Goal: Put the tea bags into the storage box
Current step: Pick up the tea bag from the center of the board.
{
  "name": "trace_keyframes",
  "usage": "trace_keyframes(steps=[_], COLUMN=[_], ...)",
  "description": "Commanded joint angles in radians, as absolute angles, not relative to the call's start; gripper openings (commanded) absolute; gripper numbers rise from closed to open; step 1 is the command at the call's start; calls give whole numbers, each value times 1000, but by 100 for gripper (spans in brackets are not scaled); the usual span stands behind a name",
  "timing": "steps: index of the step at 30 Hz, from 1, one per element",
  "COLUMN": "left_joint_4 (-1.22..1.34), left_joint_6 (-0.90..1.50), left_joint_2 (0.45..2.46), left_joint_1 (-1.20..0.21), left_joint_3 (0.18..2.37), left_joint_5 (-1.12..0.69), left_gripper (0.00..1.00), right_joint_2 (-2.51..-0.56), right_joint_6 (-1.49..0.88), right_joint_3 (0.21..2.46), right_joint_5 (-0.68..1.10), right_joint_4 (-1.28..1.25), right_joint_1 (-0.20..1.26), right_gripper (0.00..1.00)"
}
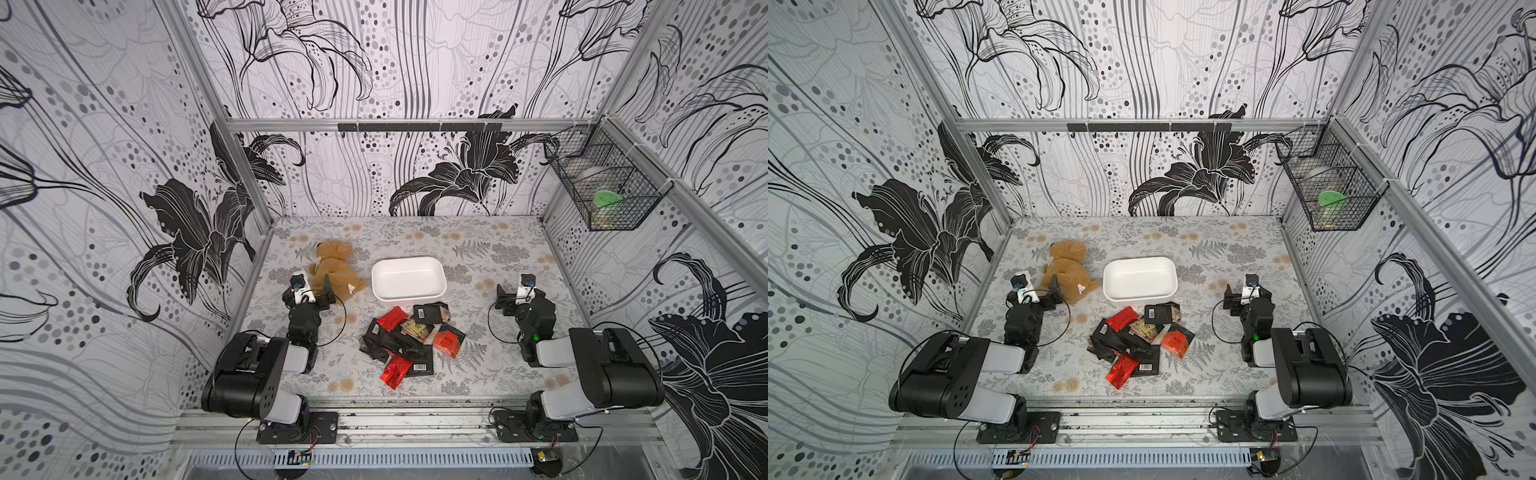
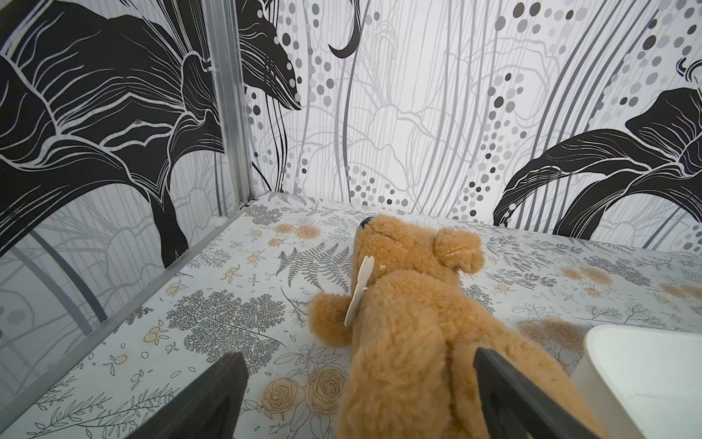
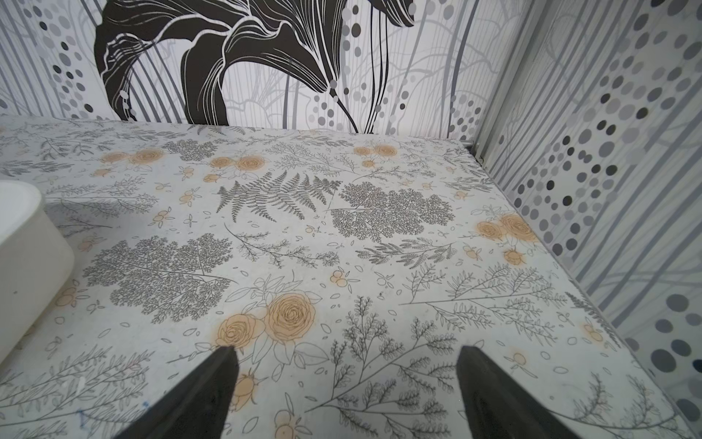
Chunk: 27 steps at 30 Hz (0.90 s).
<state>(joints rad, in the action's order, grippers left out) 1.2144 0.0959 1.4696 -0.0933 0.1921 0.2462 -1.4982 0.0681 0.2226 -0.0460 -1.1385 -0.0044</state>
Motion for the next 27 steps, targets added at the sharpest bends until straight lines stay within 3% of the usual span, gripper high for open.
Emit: trace_keyframes(steps=[1,20,24,27], left_joint_4=[1236,1244,1150,920], left_joint_6=[100,94,108,151], left_joint_2=[1473,1470,1383,1251], left_joint_1=[-87,-87,-90,-97], left_joint_3=[202,199,210,270], left_joint_5=[238,247,316,392], left_gripper=[97,97,97,97], right_joint_2=[-1499,-1489,-1342,-1226], right_joint_6=[48,51,11,-70], right_joint_3=[232,244,345,393], right_joint_5=[-60,-60,-111,-178], right_joint_4=[-1169,-1148,-815,-636], right_joint_1=[-9,-7,-5,-5], right_gripper=[95,95,95,95])
